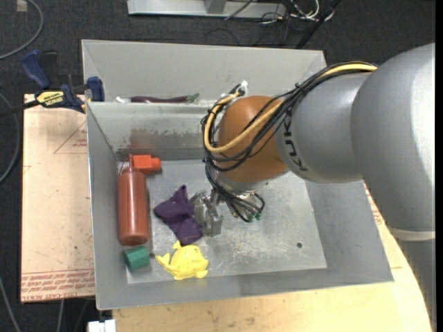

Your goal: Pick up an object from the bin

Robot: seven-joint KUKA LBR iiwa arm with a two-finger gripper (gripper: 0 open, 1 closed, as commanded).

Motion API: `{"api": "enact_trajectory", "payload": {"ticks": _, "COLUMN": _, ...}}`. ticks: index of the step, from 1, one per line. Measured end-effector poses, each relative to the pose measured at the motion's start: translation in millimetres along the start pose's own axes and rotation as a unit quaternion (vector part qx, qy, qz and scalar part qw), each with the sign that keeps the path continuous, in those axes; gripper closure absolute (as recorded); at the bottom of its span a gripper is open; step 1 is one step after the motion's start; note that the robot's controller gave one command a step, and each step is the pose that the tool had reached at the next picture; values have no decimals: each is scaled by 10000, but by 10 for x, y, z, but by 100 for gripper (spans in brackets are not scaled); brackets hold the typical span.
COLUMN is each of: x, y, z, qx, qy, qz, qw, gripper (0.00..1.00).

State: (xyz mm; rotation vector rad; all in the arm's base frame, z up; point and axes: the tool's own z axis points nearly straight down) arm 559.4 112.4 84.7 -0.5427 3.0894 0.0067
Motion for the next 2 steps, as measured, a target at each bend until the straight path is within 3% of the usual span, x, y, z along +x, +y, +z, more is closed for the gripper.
{"api": "enact_trajectory", "payload": {"ticks": 1, "x": -1, "y": 0, "z": -1, "qx": 0, "qy": -1, "qz": 0, "qw": 10000, "gripper": 100}}
{"api": "enact_trajectory", "payload": {"ticks": 2, "x": -148, "y": 88, "z": -1274, "qx": -2, "qy": -21, "qz": -193, "qw": 9998, "gripper": 100}}
